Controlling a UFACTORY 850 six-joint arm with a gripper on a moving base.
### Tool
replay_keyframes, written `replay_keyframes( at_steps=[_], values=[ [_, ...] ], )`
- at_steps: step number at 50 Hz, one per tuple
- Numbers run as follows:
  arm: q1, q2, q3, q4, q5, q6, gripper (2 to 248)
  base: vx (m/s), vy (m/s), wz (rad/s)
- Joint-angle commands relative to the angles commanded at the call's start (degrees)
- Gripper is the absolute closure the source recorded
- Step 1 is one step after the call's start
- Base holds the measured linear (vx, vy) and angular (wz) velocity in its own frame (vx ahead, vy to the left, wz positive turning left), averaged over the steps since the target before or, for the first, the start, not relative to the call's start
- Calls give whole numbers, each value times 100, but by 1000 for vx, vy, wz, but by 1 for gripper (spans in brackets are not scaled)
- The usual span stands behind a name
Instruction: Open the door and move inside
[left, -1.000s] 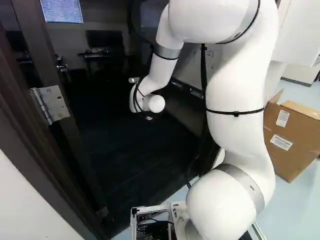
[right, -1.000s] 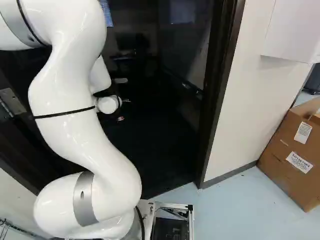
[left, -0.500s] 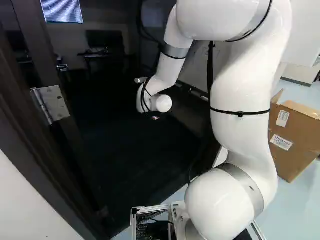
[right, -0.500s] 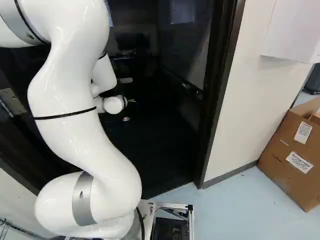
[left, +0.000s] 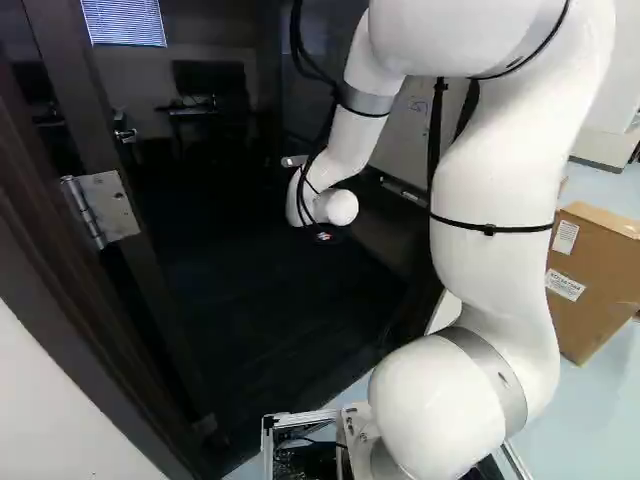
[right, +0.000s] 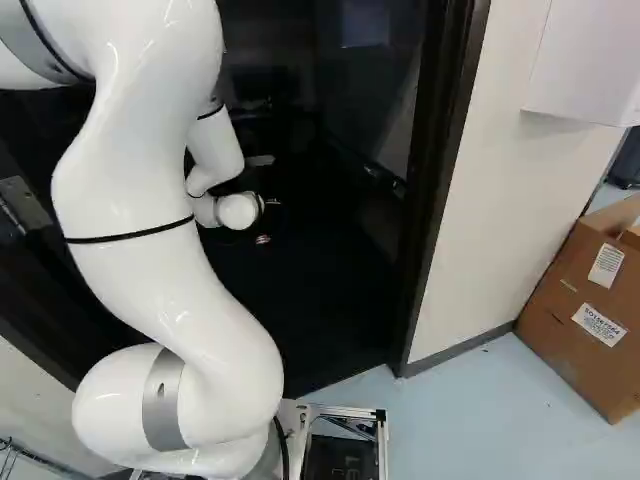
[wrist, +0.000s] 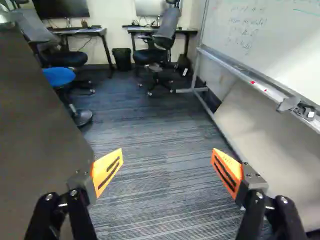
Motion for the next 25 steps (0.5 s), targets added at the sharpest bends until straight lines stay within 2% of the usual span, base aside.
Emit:
replay_keyframes(
  at_steps=[13, 25],
  values=[
    [-203, 227, 269, -188, 0, 0, 3, 0, 0, 0],
    [-394, 451, 529, -223, 0, 0, 3, 0, 0, 0]
  ],
)
